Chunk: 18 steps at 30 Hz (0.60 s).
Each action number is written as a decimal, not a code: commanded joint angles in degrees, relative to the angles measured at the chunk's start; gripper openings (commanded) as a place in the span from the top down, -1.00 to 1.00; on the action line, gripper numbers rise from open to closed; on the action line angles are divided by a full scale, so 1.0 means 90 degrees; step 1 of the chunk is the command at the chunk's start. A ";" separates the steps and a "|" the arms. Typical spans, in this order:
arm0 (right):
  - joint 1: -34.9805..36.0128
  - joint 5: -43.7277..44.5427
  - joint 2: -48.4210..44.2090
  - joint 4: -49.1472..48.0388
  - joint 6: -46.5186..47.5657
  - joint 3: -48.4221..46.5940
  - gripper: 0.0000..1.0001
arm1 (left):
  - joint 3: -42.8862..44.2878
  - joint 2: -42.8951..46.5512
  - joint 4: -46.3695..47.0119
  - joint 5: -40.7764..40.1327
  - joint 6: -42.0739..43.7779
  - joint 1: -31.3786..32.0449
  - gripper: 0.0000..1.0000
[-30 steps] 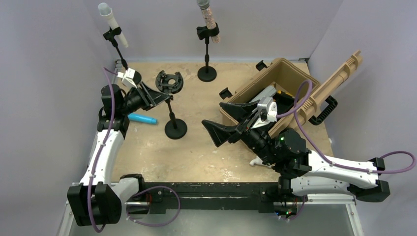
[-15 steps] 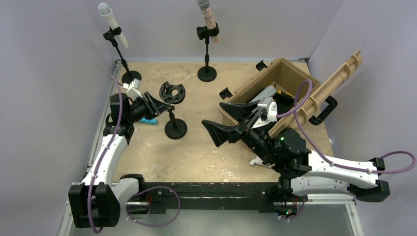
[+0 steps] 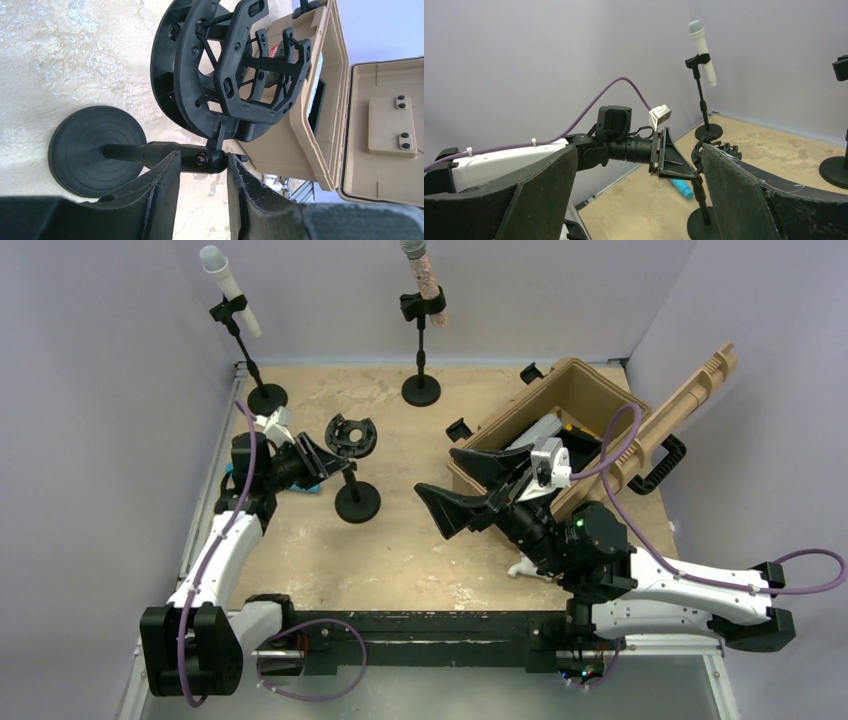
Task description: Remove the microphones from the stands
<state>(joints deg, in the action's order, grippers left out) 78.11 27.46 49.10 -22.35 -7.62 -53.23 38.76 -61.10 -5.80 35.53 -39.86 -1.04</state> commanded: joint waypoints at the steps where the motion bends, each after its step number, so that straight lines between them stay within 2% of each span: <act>1: 0.0030 0.0015 -0.0102 -0.0306 -0.0097 0.0033 -0.85 | -0.0198 -0.0076 -0.1048 -0.0358 0.0159 0.0037 0.25; 7: 0.0022 0.0029 -0.0133 -0.0308 -0.0096 0.0045 -0.85 | 0.0251 0.0607 -0.1675 -0.0565 0.0357 0.0045 -0.51; 9: 0.0019 0.0034 -0.0124 -0.0339 -0.0093 0.0072 -0.85 | 0.0284 0.1009 -0.1954 -0.0973 0.0656 0.0154 -0.73; 11: 0.0022 0.0020 -0.0106 -0.0382 -0.0095 0.0093 -0.85 | 0.0330 0.1378 -0.2238 -0.1633 0.0955 0.0497 -0.75; 16: 0.0023 -0.0045 -0.0017 -0.0416 -0.0088 0.0070 -0.85 | 0.0407 0.1897 -0.2545 -0.2626 0.1217 0.1160 -0.55; 18: 0.0023 -0.0049 -0.0012 -0.0425 -0.0073 0.0065 -0.85 | 0.0454 0.1876 -0.2523 -0.2959 0.1310 0.1468 -0.56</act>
<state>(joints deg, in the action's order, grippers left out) 78.11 27.44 48.80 -23.27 -7.90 -52.95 40.16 -44.69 -26.61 18.35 -32.21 8.08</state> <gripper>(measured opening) 0.925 0.780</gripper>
